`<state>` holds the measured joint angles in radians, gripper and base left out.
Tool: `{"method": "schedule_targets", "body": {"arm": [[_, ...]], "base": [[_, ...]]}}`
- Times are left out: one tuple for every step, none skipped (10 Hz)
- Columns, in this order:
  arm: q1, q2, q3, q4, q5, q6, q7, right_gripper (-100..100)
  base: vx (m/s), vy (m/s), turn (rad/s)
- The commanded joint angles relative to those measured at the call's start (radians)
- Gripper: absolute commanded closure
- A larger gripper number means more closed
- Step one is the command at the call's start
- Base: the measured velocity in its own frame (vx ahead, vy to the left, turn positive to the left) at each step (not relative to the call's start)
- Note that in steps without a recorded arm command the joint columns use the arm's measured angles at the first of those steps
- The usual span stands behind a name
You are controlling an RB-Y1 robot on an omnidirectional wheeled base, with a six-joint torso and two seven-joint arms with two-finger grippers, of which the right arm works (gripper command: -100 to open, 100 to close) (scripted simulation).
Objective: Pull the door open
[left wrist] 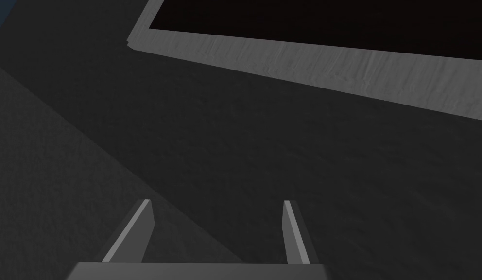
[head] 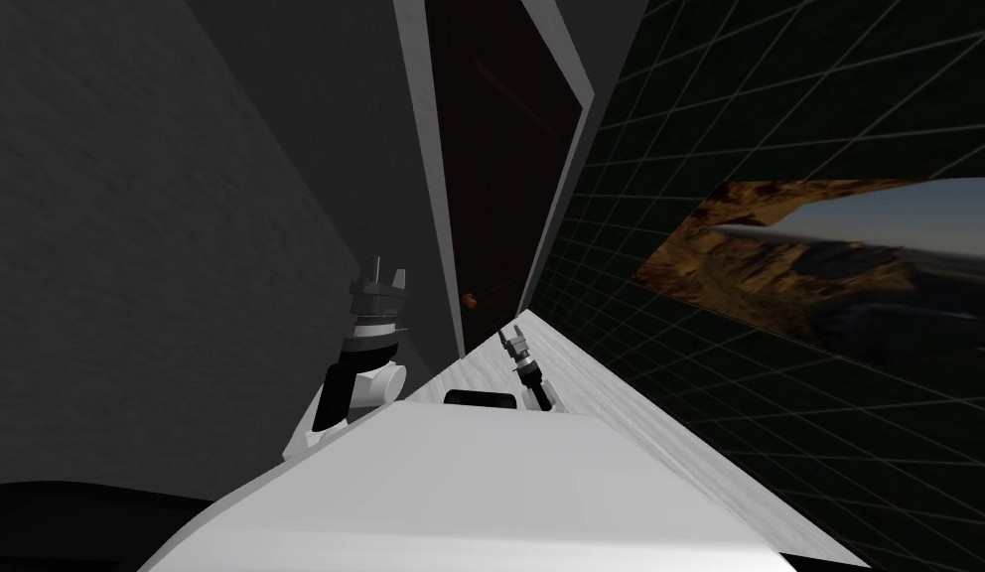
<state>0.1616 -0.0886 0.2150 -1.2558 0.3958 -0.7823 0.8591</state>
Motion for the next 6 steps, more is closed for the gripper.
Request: {"method": "schedule_targets", "body": {"arm": [[-0.012, -0.004, 0.010, 0.038, 0.019, -0.006, 0.030, -100], [-0.019, -0.004, 0.016, 0.061, 0.031, -0.011, 0.049, -100], [-0.027, -0.004, 0.022, 0.089, 0.042, -0.016, 0.067, -100], [-0.027, -0.004, 0.022, 0.089, 0.042, -0.016, 0.067, -100], [-0.034, -0.003, 0.028, 0.115, 0.054, -0.021, 0.086, -100], [-0.041, -0.003, 0.033, 0.137, 0.064, -0.026, 0.102, -100]], "base": [[0.101, -0.024, 0.016], [0.097, -0.012, 0.017], [0.092, 0.006, 0.019], [0.058, 0.008, 0.003], [0.063, 0.008, 0.010], [0.077, 0.013, 0.021]]}}
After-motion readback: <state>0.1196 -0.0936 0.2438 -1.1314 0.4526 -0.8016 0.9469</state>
